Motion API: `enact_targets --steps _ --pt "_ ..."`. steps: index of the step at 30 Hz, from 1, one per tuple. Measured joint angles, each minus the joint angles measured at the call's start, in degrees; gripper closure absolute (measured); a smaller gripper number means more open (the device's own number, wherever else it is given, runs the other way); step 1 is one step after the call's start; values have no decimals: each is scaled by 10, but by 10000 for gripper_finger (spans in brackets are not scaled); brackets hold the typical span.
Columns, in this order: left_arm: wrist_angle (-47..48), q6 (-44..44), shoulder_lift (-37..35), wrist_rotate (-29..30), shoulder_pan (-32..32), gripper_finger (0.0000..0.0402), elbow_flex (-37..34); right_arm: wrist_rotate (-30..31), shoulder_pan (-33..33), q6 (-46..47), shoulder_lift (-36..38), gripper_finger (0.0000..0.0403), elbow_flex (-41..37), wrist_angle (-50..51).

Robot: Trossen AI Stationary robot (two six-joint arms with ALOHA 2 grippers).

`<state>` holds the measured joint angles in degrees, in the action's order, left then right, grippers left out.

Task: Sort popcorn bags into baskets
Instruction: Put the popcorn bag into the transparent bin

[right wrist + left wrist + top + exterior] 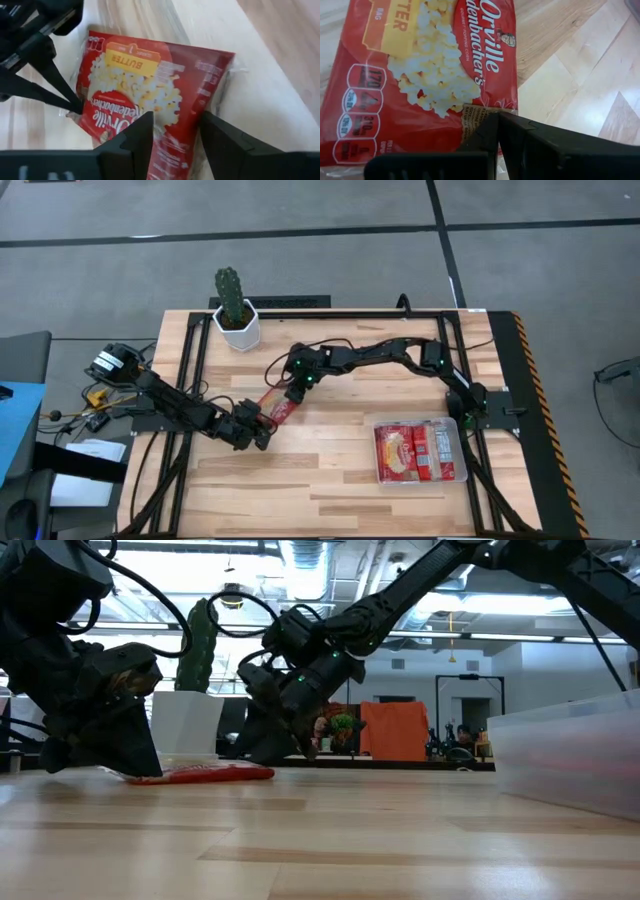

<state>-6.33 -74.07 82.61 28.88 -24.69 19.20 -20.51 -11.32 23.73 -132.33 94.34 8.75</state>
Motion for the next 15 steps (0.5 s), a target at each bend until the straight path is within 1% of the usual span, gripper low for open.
enact_targets --steps 4,8,12,15 --pt "0 -1 0 0 0 401 0 -21 -24 3 14 226 -1 19" --pt "0 -1 0 2 0 401 0 -21 -42 4 30 223 0 19" --pt "0 -1 0 3 0 401 0 -17 -43 3 28 210 -1 22" --pt "0 0 0 3 0 401 0 -17 -34 1 17 185 0 21"
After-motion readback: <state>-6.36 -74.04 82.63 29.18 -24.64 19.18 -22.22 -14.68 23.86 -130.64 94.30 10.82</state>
